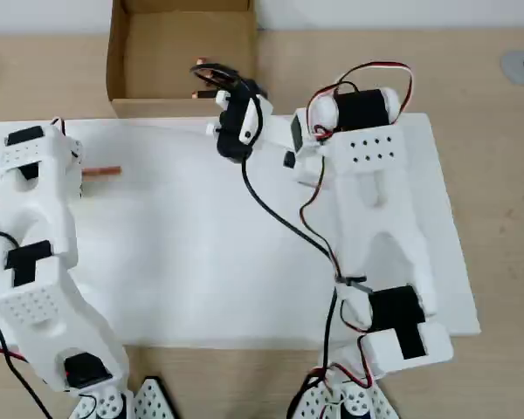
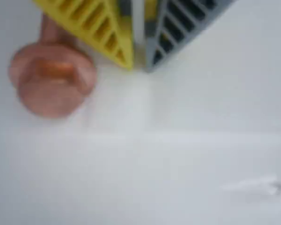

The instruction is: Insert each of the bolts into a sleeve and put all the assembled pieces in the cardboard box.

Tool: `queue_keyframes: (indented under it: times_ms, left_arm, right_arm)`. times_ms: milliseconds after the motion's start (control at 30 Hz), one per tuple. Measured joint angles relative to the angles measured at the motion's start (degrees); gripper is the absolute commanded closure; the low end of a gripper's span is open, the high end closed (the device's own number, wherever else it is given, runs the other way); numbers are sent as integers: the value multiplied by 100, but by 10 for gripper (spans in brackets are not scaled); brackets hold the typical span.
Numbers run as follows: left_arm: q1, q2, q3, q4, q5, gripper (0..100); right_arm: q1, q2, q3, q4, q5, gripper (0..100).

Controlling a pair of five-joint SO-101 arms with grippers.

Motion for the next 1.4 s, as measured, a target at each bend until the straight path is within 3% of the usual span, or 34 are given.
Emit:
queue_keyframes:
  times_ms: [800, 1200, 1300, 1400]
  left_arm:
    - [158, 35, -387, 308, -202, 990]
    - [299, -1257, -378, 308, -721, 987]
    - [299, -1398, -378, 308, -677, 941]
    - [299, -1407, -369, 308, -642, 811]
  right_arm:
    - [0, 0, 0, 141, 0, 987]
    - [0, 0, 0, 237, 0, 987]
    - [0, 0, 0, 281, 0, 987]
    - [0, 0, 0, 422, 0, 987]
